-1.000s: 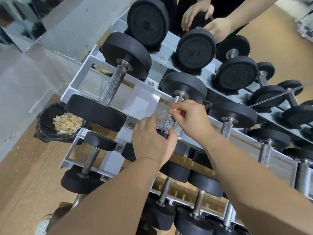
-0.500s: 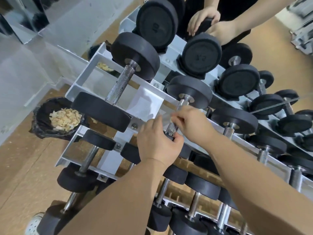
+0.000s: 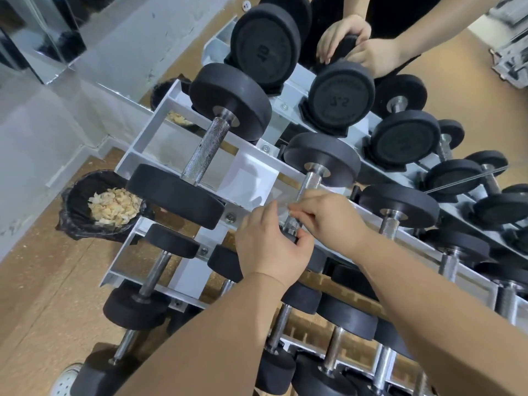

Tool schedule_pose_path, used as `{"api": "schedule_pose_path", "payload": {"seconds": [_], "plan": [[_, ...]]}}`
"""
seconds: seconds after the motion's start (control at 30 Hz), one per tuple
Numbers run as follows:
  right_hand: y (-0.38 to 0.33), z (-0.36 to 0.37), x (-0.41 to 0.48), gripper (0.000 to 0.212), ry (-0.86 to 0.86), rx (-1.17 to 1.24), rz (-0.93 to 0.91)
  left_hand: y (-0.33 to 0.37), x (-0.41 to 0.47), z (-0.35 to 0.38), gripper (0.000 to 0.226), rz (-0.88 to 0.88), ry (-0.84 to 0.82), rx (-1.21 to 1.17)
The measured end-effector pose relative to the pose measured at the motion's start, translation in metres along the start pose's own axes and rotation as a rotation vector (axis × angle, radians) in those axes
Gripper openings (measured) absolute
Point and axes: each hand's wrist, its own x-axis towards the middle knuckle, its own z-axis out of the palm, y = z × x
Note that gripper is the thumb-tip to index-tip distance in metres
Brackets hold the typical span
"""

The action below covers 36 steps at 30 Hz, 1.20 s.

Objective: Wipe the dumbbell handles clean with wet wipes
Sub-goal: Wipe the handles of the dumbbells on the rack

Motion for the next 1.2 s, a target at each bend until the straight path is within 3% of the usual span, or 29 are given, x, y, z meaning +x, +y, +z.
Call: {"api": "schedule_pose_path", "payload": {"seconds": [0.1, 0.17, 0.23, 0.3, 0.4, 0.47, 0.6, 0.67, 0.8, 0.9, 1.0, 1.1, 1.2], "plan": [[0.016, 0.000, 0.014, 0.007, 0.050, -0.158, 0.004, -0.001, 0.000, 0.001, 0.078, 0.013, 0.020, -0.003], [0.022, 0.001, 0.031, 0.008, 0.156, -0.265, 0.187, 0.000, 0.000, 0.000, 0.081, 0.015, 0.013, 0.012], [0.021, 0.005, 0.034, 0.011, 0.227, -0.204, 0.308, 0.000, 0.000, 0.000, 0.083, 0.012, 0.005, 0.025], [0.011, 0.009, 0.018, 0.013, 0.207, -0.041, 0.259, 0.001, -0.001, 0.000, 0.083, 0.009, 0.009, 0.020], [-0.003, 0.012, -0.011, 0.015, 0.041, 0.202, 0.051, 0.001, -0.002, 0.001, 0.082, -0.008, 0.008, 0.012], [0.005, 0.012, -0.007, 0.021, 0.033, 0.183, 0.030, 0.002, -0.001, 0.002, 0.081, -0.030, -0.016, 0.007], [0.030, 0.017, 0.018, 0.017, 0.316, 0.031, 0.230, 0.005, -0.002, 0.003, 0.076, -0.058, 0.001, 0.017], [0.029, 0.025, 0.018, 0.014, 0.384, 0.182, 0.333, 0.006, -0.002, 0.002, 0.073, -0.069, 0.007, 0.016], [0.018, 0.040, -0.019, 0.012, 0.330, 0.486, 0.248, 0.011, 0.001, 0.000, 0.065, -0.102, -0.020, 0.046], [0.016, 0.044, -0.033, 0.012, 0.302, 0.588, 0.245, 0.016, 0.000, -0.003, 0.069, -0.126, -0.027, 0.009], [0.022, 0.042, -0.010, 0.009, 0.431, 0.553, 0.454, 0.018, 0.000, -0.006, 0.073, -0.180, -0.021, -0.033], [0.026, 0.038, 0.005, 0.009, 0.536, 0.688, 0.669, 0.015, 0.003, -0.007, 0.064, -0.235, -0.019, -0.112], [0.016, 0.046, -0.011, 0.008, 0.478, 0.920, 0.563, 0.010, 0.007, -0.007, 0.043, -0.238, -0.025, -0.139]]}}
